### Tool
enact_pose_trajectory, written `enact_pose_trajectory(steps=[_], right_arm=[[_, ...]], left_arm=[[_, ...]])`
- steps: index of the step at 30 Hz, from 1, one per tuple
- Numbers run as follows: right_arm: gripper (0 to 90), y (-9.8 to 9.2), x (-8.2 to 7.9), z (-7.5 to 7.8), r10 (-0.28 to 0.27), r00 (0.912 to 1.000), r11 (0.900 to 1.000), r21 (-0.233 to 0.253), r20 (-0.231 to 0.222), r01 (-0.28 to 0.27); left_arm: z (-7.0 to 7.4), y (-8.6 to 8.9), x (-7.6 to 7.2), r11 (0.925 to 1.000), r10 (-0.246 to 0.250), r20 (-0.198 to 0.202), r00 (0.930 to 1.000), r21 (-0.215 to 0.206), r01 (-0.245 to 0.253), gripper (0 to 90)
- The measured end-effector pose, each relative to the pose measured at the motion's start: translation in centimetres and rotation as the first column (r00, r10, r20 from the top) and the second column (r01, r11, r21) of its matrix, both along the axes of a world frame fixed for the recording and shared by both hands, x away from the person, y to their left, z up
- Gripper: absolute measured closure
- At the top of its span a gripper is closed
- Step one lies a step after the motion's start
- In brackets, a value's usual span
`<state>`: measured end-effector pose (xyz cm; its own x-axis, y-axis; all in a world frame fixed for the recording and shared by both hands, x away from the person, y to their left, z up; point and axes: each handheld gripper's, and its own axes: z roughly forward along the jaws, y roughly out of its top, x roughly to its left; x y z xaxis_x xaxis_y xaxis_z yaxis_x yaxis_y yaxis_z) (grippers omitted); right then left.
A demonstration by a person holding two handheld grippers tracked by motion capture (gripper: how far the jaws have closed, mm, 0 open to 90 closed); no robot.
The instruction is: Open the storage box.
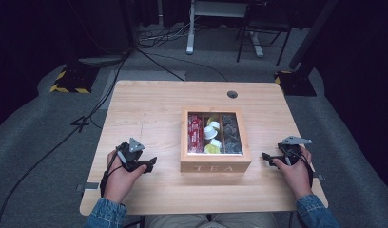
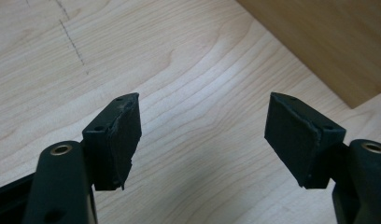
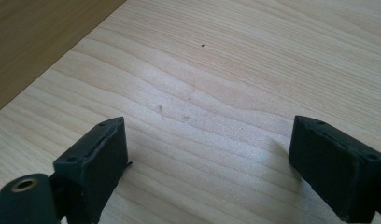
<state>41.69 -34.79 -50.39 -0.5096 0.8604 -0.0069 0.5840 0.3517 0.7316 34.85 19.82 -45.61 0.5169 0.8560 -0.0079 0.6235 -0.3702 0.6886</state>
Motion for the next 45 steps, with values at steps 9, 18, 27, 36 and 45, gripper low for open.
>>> enact_pose_trajectory(steps=[9, 18, 27, 36, 45], right_arm=[[11.8, 0.0, 0.0, 0.0, 0.000, 1.0000, 1.000, 0.000, 0.000, 0.000], [11.8, 0.0, 0.0, 0.0, 0.001, 1.0000, 1.000, 0.001, 0.000, -0.001], [11.8, 0.0, 0.0, 0.0, 0.000, 1.0000, 1.000, 0.001, 0.000, 0.000], [11.9, 0.0, 0.0, 0.0, 0.000, 1.0000, 1.000, 0.000, 0.000, 0.000], [11.9, 0.0, 0.0, 0.0, 0.001, 1.0000, 1.000, 0.001, 0.000, -0.001]], left_arm=[[1.9, -1.3, -0.8, 0.9985, -0.054, 0.028, 0.9982, -0.007, 0.054, 28.6], [2.3, -2.6, -1.3, 0.9936, -0.096, 0.043, 0.9945, -0.055, 0.098, 29.7], [2.7, -4.6, -2.0, 0.9767, -0.173, 0.074, 0.9821, -0.116, 0.181, 30.0], [1.6, -6.5, -2.3, 0.9539, -0.220, 0.117, 0.9685, -0.182, 0.239, 32.9], [-0.1, -7.4, -2.2, 0.9526, -0.238, 0.105, 0.9657, -0.169, 0.253, 35.7]])
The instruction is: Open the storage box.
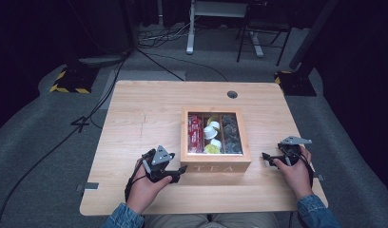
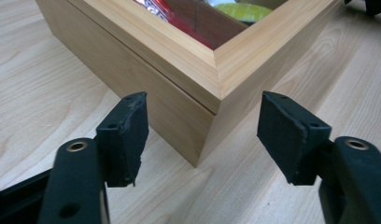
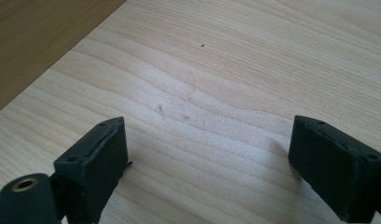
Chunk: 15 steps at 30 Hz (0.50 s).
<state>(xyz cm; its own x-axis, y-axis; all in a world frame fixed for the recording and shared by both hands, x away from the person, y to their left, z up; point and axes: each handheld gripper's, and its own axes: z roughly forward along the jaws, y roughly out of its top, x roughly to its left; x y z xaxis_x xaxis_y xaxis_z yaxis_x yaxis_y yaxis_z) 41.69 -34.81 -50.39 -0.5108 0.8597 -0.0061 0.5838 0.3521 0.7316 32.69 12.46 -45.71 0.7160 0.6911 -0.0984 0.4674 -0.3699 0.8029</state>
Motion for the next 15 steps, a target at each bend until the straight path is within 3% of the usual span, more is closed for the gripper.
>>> enact_pose_trajectory(steps=[4, 8, 15], right_arm=[[11.9, 0.00, 0.00, 0.00, 0.000, 1.0000, 1.000, 0.000, 0.000, 0.000], [11.9, 0.00, 0.00, 0.00, 0.000, 1.0000, 1.000, 0.000, 0.000, 0.000], [11.9, 0.00, 0.00, 0.00, 0.000, 1.0000, 1.000, 0.000, 0.000, 0.000]], left_arm=[[-0.34, -0.16, -0.01, 0.9999, -0.014, 0.022, 0.9997, 0.007, 0.014, 46.3], [-0.40, -0.15, -0.03, 0.9995, -0.010, 0.016, 0.9998, 0.031, 0.010, 55.1], [-0.12, -0.09, -0.23, 0.9995, -0.016, 0.011, 0.9998, 0.027, 0.016, 66.2]])
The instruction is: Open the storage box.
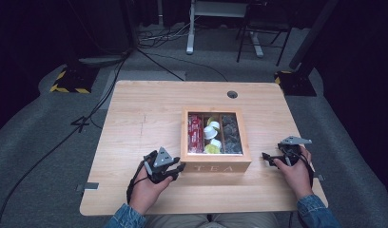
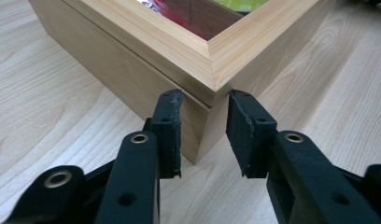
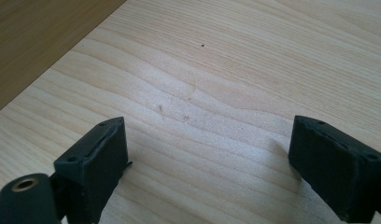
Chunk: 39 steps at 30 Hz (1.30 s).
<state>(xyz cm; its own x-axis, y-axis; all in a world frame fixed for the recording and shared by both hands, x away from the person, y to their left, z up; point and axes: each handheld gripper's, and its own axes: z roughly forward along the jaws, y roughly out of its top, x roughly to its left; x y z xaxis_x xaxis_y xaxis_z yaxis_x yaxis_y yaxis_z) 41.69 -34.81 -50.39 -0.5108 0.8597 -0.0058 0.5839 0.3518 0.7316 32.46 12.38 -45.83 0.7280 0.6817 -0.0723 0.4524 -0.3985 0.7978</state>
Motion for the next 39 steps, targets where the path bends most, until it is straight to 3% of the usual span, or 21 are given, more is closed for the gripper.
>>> enact_pose_trajectory(steps=[6, 10, 12, 13, 17, 20, 21, 25, 28, 33, 36, 39], right_arm=[[12.6, 0.0, 0.0, 0.0, 0.000, 1.0000, 1.000, -0.001, 0.001, 0.000], [16.0, 0.0, -0.2, 0.1, 0.000, 1.0000, 1.000, 0.013, 0.001, 0.000], [21.5, -0.2, -0.4, 0.4, 0.038, 0.9987, 0.996, 0.081, -0.032, -0.035], [23.5, -0.3, -0.6, 0.8, 0.072, 0.9961, 0.988, 0.140, -0.051, -0.064], [24.8, 0.0, -1.8, 3.0, 0.144, 0.9896, 0.977, 0.159, -0.009, -0.140], [23.7, 0.8, -3.0, 4.8, 0.219, 0.9755, 0.956, 0.193, 0.027, -0.220], [22.7, 1.3, -3.4, 5.3, 0.253, 0.9668, 0.946, 0.199, 0.034, -0.255], [22.3, 3.1, -4.4, 6.2, 0.343, 0.9387, 0.918, 0.198, 0.038, -0.343], [26.4, 4.7, -5.0, 6.4, 0.399, 0.9163, 0.901, 0.170, 0.035, -0.399], [42.8, 6.3, -5.2, 6.1, 0.434, 0.9006, 0.892, 0.130, 0.029, -0.434], [46.0, 6.9, -5.3, 5.9, 0.434, 0.9003, 0.896, 0.086, 0.034, -0.435], [50.4, 7.0, -5.2, 5.8, 0.433, 0.9002, 0.895, 0.097, 0.045, -0.435]], left_arm=[[0.2, 0.1, 0.0, 0.9999, -0.005, 0.002, 1.0000, 0.013, 0.005, 69.8], [0.4, 0.0, -0.1, 0.9994, -0.013, 0.024, 0.9996, 0.032, 0.012, 71.8], [0.4, -0.1, -0.1, 0.9995, -0.014, 0.030, 0.9995, 0.029, 0.013, 71.8], [0.4, -0.1, -0.1, 0.9996, -0.016, 0.033, 0.9993, 0.025, 0.015, 71.8], [0.6, -0.1, -0.1, 0.9994, -0.021, 0.035, 0.9992, 0.029, 0.020, 71.7], [0.7, -0.1, 0.0, 0.9994, -0.023, 0.029, 0.9993, 0.027, 0.023, 71.7], [0.7, -0.1, 0.0, 0.9993, -0.024, 0.028, 0.9993, 0.028, 0.023, 71.6], [0.8, -0.1, 0.1, 0.9992, -0.022, 0.024, 0.9995, 0.033, 0.021, 71.6], [0.8, -0.1, 0.1, 0.9991, -0.027, 0.018, 0.9995, 0.032, 0.026, 71.5], [0.8, -0.1, 0.1, 0.9991, -0.028, 0.021, 0.9994, 0.034, 0.027, 71.5], [0.9, -0.1, 0.2, 0.9994, -0.028, 0.012, 0.9995, 0.020, 0.028, 71.3], [0.9, -0.1, 0.2, 0.9994, -0.029, 0.011, 0.9995, 0.018, 0.029, 70.9]])
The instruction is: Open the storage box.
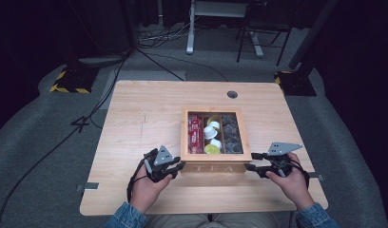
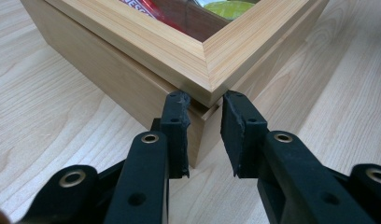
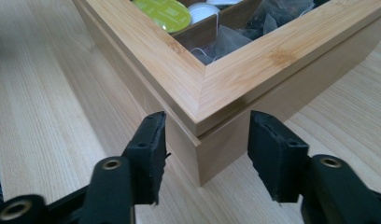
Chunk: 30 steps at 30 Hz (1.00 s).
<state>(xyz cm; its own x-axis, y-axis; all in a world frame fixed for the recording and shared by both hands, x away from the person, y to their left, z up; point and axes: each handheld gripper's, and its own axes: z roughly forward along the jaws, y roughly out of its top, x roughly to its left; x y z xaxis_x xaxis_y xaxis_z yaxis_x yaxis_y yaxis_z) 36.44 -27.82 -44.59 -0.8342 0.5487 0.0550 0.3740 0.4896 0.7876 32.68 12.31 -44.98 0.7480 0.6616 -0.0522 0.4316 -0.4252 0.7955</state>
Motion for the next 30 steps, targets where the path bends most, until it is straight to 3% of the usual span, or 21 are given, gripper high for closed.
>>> enact_pose_trajectory(steps=[6, 13, 19, 25, 30], right_arm=[[53.6, -0.1, 0.0, 0.1, -0.007, 0.9999, 1.000, 0.008, 0.010, 0.007], [49.5, 0.3, 0.0, 0.1, -0.005, 0.9992, 1.000, 0.000, 0.041, 0.005], [48.4, 0.5, -0.2, 0.8, -0.020, 0.9962, 1.000, -0.019, 0.085, 0.022], [46.7, 0.7, -0.3, 1.8, 0.003, 0.9890, 0.998, -0.063, 0.148, 0.006], [45.0, 0.6, -0.2, 2.4, 0.007, 0.9852, 0.998, -0.060, 0.171, 0.003]], left_arm=[[0.0, -0.1, 0.0, 1.0000, -0.001, 0.002, 1.0000, 0.008, 0.001, 69.5], [0.0, -0.1, 0.1, 0.9999, 0.007, 0.001, 1.0000, -0.008, -0.007, 68.3], [0.3, -0.1, 0.0, 0.9993, 0.015, 0.042, 0.9990, -0.034, -0.014, 64.4], [0.5, 0.0, 0.2, 0.9982, 0.018, 0.069, 0.9974, -0.058, -0.014, 59.4], [0.8, -0.1, 0.2, 0.9962, 0.025, 0.088, 0.9958, -0.085, -0.017, 58.2]])
